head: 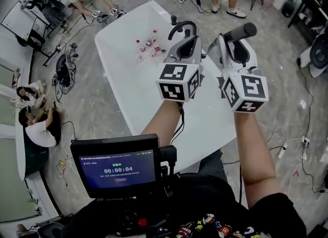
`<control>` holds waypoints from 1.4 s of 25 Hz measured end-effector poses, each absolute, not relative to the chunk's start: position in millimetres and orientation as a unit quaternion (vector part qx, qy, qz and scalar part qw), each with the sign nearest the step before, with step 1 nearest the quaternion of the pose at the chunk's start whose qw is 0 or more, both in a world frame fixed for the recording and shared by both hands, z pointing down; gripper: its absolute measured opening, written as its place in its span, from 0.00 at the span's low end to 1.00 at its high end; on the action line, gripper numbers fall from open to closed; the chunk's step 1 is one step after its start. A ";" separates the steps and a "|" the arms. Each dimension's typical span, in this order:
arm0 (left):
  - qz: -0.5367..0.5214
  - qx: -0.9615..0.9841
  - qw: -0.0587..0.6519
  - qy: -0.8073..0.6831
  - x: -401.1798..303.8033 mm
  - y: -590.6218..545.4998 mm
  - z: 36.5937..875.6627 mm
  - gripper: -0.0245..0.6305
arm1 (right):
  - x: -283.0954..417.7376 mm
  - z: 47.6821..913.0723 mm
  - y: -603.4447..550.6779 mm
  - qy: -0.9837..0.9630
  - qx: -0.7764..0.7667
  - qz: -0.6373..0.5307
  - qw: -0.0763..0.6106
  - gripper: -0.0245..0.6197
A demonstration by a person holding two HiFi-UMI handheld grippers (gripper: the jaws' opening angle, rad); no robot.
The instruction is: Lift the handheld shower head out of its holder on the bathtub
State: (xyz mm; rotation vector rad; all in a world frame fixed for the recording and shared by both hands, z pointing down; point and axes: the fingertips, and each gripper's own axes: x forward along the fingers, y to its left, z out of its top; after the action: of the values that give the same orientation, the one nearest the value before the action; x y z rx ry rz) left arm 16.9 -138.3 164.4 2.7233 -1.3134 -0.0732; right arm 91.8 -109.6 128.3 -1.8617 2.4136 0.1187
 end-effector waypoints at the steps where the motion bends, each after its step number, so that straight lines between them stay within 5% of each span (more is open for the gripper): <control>1: -0.027 0.902 0.056 -0.428 17.9 -127.7 156.9 0.04 | 88.7 118.7 -96.9 0.792 -0.607 0.044 0.050 0.28; 12: -0.045 0.916 0.020 -0.397 -11.7 -27.6 93.6 0.04 | 43.1 72.4 13.3 0.804 -0.588 0.069 0.062 0.28; 35: -0.037 0.908 0.041 -0.415 -47.0 -48.7 116.1 0.04 | 34.9 84.0 -1.9 0.801 -0.592 0.066 0.067 0.28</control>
State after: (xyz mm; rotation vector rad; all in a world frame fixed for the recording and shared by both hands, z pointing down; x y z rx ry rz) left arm -47.0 -48.7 116.1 2.7803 -1.2717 -0.1118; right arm 34.9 -1.9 84.0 -1.7838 2.4137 0.1981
